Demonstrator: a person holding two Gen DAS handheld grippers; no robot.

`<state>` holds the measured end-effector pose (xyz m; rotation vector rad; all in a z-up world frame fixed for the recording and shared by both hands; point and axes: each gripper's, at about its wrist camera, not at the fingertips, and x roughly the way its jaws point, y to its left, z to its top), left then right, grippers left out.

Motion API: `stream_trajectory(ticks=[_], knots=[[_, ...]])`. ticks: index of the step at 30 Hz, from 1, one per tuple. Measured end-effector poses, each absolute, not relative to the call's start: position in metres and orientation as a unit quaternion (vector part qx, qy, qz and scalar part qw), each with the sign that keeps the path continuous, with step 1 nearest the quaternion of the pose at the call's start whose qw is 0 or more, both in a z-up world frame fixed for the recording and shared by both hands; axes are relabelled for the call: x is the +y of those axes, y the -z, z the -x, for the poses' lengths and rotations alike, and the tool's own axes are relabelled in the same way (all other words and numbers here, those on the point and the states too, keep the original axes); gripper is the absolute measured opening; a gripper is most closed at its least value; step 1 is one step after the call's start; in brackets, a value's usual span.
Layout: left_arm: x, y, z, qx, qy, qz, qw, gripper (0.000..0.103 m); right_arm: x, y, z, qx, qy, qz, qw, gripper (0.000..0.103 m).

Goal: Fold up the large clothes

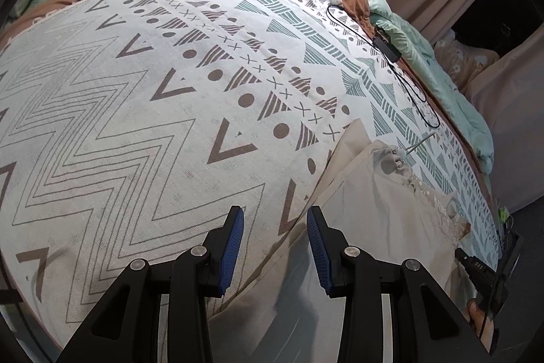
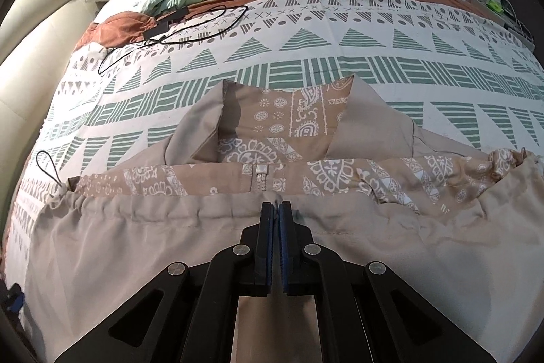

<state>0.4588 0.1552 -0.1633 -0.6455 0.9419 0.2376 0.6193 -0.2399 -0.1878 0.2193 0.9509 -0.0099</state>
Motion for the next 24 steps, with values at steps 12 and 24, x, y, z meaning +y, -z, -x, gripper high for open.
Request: stream_trajectory(ticks=[12,24], knots=[[0.161,0.173,-0.451,0.458,-0.107,0.336,0.816,0.042,-0.271,0.165,-0.599,0.450,-0.005,-0.188,0.873,0.022],[0.164,0.172,-0.401,0.425,-0.101,0.373,0.818,0.049,-0.266,0.137,-0.524,0.436,-0.042,-0.187,0.879,0.037]])
